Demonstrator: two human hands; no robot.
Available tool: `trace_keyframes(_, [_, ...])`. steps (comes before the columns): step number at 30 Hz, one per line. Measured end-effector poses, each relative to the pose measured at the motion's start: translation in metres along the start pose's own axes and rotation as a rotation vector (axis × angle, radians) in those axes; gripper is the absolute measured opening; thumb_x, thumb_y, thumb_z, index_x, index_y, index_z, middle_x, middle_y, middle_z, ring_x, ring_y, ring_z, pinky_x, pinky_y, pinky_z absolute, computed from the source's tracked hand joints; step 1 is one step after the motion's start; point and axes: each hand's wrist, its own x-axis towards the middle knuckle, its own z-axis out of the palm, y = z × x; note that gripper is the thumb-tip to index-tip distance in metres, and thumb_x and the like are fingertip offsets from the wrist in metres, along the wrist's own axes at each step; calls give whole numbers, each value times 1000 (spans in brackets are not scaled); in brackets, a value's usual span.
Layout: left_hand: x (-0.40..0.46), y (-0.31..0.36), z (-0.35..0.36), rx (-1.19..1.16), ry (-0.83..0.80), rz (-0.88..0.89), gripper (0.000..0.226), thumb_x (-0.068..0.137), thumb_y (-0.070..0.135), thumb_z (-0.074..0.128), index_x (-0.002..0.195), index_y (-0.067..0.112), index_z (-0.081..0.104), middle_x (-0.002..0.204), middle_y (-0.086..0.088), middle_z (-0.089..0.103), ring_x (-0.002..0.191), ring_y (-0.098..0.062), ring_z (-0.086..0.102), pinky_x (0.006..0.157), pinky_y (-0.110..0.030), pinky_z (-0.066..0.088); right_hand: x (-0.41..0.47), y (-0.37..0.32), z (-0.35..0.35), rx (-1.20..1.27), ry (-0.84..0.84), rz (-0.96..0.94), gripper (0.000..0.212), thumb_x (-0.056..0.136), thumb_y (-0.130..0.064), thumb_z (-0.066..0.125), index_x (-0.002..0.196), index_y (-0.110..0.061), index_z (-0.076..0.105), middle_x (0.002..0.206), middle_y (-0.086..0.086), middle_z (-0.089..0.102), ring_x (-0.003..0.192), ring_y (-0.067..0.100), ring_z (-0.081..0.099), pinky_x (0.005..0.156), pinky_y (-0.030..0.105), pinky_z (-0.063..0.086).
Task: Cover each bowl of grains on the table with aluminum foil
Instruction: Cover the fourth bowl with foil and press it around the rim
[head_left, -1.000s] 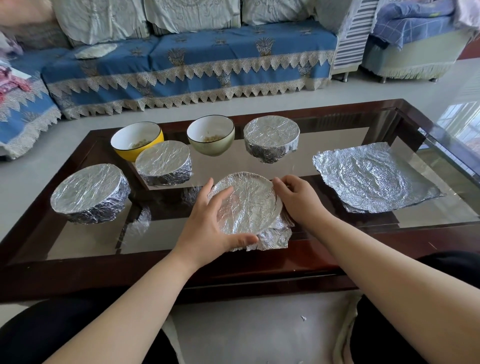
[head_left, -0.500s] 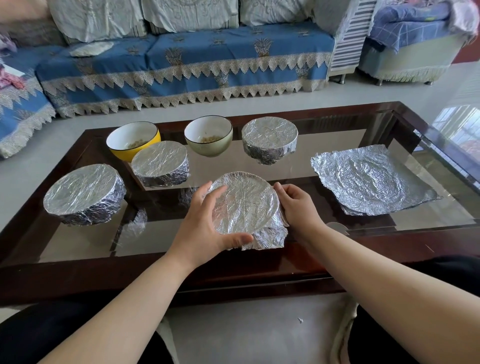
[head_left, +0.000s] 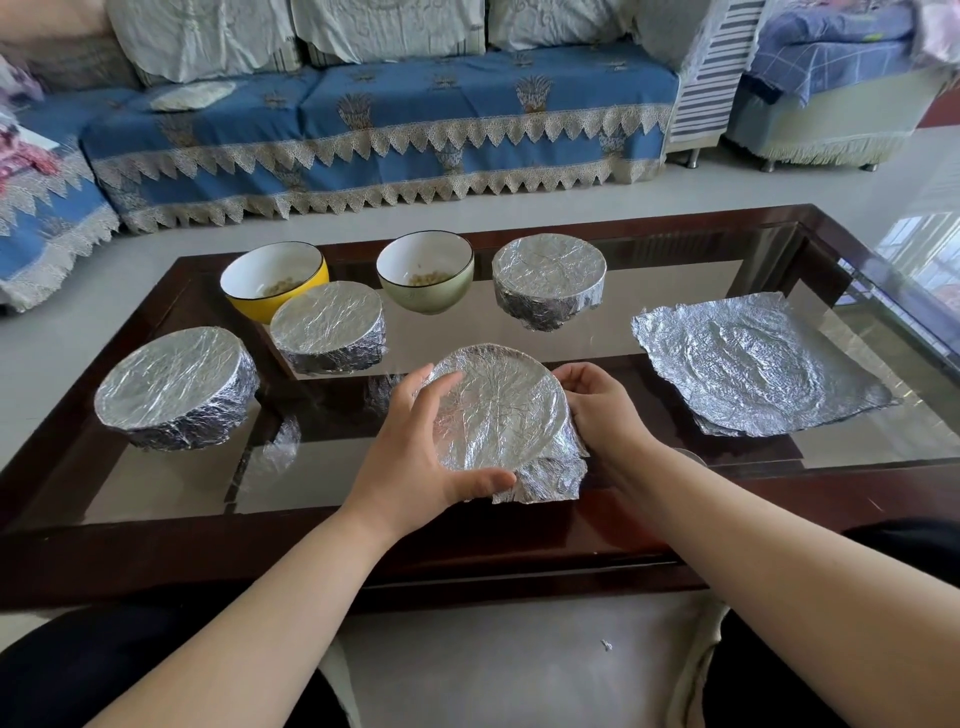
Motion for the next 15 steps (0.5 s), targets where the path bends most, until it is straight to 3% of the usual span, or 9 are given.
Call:
trace_keyframes(3, [-2,3,5,13,41,-35,129,40,100,53,149,36,30,160,5,11,135,6,16,111,-27,26,5,-6,-2,75,31,26,15,97,0,44,95,-8,57,62,-2,66,44,6,52,41,19,40])
trace_keyframes(5, [-3,5,11,36,84,-66,128,43,100,51,149,33,29,160,5,10,144,-8,19,115,-40,32,10,-10,-7,70,-26,11,24,102,-24,40,102,-9,58,70,1,70,52,9,57,49,20,42])
trace_keyframes(7, [-4,9,17,52,135,-91,126,47,100,51,149,30,28,158,4,11,146,-18,23,113,-48,38,6,-13,-10,-175,-118,-75,49,96,-57,43,98,-11,61,83,4,69,69,9,62,65,23,46])
trace_keyframes(8, [-4,10,19,59,151,-103,126,47,100,50,149,29,28,158,4,11,146,-19,24,112,-49,39,3,-13,-11,-293,-133,-122,52,92,-61,47,95,-11,60,79,2,66,67,4,60,65,20,45])
trace_keyframes(11, [-4,12,19,72,151,-126,127,47,100,49,150,29,26,158,3,9,147,-20,22,112,-47,38,-5,-8,-9,-391,-104,-213,33,93,-46,58,93,-13,58,65,-12,54,50,-5,47,54,13,38])
trace_keyframes(15, [-4,15,14,51,98,-146,126,48,96,56,151,31,24,160,4,2,149,-17,15,117,-39,30,-9,4,-9,-332,-119,-249,17,97,-34,56,102,-18,60,97,-13,67,77,-8,59,74,16,44])
